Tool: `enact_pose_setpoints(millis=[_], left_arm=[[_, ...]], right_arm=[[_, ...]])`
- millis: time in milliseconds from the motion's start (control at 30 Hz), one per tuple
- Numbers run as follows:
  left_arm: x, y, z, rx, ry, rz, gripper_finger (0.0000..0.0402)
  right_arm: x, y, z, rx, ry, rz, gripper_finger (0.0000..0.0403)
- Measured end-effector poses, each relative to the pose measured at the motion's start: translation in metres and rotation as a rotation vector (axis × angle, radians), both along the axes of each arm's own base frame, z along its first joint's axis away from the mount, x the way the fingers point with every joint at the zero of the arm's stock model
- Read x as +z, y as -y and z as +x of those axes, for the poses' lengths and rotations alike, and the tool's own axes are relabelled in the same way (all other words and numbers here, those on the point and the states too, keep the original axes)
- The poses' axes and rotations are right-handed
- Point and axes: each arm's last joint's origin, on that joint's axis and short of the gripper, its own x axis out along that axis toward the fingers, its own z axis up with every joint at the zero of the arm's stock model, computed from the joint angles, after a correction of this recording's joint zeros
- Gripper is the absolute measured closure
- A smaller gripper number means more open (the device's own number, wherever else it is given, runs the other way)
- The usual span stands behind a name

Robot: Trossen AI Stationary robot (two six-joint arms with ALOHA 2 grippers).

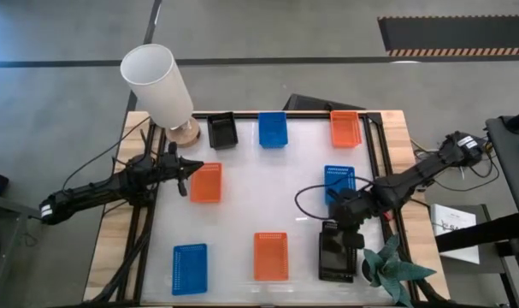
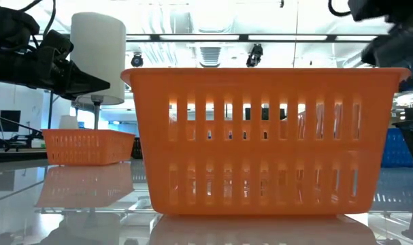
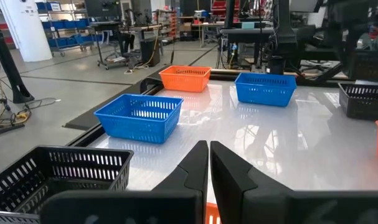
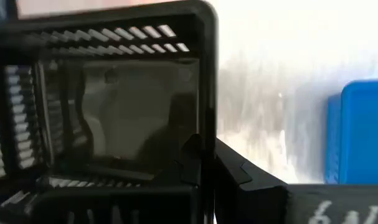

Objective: Stack baskets by color
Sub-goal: Stack the middle black bin on top of the bottom right black bin

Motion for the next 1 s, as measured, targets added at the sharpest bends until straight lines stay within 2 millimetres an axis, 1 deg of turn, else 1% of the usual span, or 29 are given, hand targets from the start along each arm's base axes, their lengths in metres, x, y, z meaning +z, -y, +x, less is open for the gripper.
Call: enact_pose_setpoints(millis=[233,467,700,1000], left_arm=[[0.000,0.000,0.000,0.000,0.000,0.000,0.0400],[0.000,0.000,0.000,0.000,0.000,0.000,0.0400],[0.000,0.000,0.000,0.000,0.000,0.000,0.0400],[0.000,0.000,0.000,0.000,0.000,0.000,0.0400]], right_arm=[[-0.011,-0.004,0.001,-0.011,-0.006,0.079,0.0394],[-0.016,-0.004,0.000,0.001,-0.013,0.080,0.0394],[-0.030,-0.008,0.002,0.020,-0.034,0.107,0.0394],[-0.044,-0.012,0.008,0.070,-0.069,0.069,0.0394]])
